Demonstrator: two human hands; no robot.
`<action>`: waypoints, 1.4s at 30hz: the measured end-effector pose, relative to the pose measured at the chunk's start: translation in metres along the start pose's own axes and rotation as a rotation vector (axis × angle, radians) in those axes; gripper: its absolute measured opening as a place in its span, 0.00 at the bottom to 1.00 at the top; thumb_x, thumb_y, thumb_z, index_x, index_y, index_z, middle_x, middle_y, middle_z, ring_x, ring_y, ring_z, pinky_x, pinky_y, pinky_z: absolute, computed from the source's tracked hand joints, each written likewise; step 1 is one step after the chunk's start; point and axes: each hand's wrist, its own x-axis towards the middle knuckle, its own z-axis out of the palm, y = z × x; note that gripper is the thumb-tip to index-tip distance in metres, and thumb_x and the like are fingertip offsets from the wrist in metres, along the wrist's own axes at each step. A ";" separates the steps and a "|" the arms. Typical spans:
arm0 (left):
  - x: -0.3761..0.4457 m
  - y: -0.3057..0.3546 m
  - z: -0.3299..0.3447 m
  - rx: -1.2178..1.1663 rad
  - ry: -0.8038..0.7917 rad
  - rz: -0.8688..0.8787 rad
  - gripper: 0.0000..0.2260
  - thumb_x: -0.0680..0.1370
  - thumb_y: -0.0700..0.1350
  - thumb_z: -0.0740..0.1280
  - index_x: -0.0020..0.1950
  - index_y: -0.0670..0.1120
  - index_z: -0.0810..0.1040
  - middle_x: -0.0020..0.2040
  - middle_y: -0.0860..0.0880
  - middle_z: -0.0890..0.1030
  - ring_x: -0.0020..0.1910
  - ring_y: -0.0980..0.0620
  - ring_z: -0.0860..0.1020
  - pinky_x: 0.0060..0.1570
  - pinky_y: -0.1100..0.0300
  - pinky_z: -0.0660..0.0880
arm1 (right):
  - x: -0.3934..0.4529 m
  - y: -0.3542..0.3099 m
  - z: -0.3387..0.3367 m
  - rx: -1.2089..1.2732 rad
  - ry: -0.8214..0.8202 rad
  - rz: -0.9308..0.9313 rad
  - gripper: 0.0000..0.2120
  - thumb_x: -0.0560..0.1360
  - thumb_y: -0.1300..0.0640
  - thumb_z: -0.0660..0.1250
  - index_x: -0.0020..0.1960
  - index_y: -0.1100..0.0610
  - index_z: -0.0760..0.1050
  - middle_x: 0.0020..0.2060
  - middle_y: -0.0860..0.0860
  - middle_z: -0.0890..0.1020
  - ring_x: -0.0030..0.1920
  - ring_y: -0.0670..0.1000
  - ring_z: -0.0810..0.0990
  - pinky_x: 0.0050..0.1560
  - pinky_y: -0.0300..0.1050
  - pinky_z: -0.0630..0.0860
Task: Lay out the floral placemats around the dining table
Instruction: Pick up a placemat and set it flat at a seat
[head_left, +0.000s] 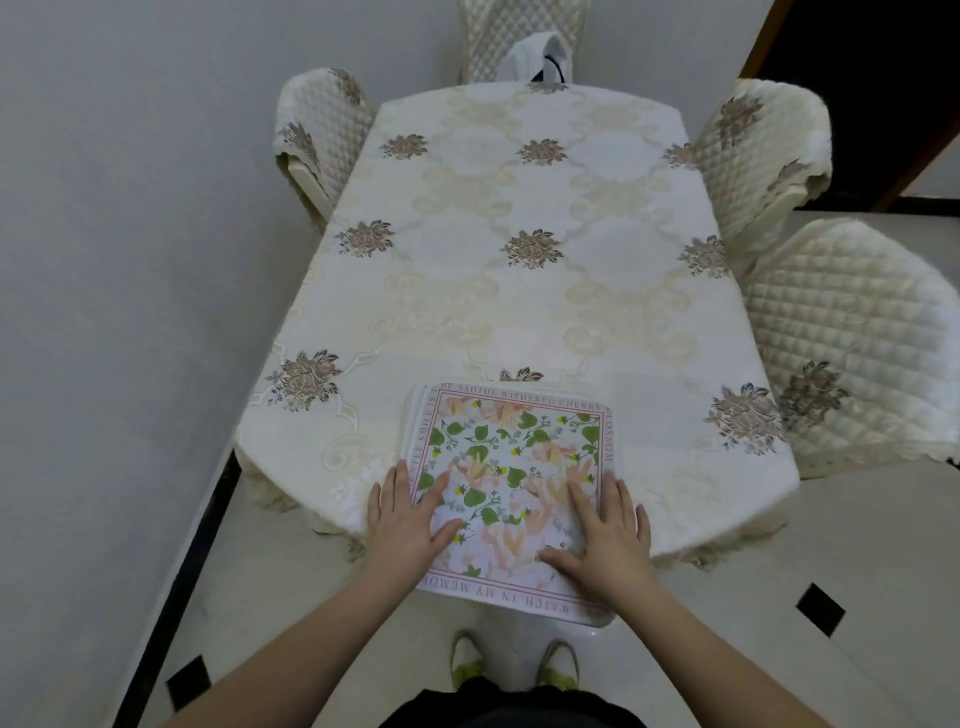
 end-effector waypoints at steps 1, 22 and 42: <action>0.001 0.001 0.000 -0.009 -0.011 -0.017 0.37 0.71 0.74 0.41 0.79 0.63 0.54 0.81 0.39 0.46 0.80 0.42 0.44 0.75 0.46 0.39 | -0.001 0.001 -0.001 0.025 -0.005 0.011 0.51 0.66 0.21 0.58 0.79 0.39 0.38 0.78 0.55 0.32 0.78 0.56 0.33 0.75 0.57 0.37; -0.003 0.010 -0.060 -0.921 0.054 -0.309 0.27 0.77 0.51 0.71 0.73 0.60 0.64 0.53 0.60 0.80 0.46 0.62 0.82 0.43 0.63 0.77 | 0.001 0.016 -0.055 0.911 0.066 -0.036 0.32 0.78 0.51 0.69 0.76 0.43 0.57 0.60 0.40 0.77 0.50 0.37 0.80 0.44 0.37 0.79; -0.083 0.006 -0.055 -1.105 0.251 -0.343 0.27 0.82 0.42 0.65 0.76 0.63 0.61 0.69 0.52 0.76 0.62 0.49 0.79 0.61 0.42 0.76 | 0.013 -0.003 -0.085 0.911 -0.051 -0.273 0.31 0.80 0.56 0.62 0.75 0.33 0.54 0.63 0.44 0.78 0.53 0.47 0.84 0.48 0.48 0.83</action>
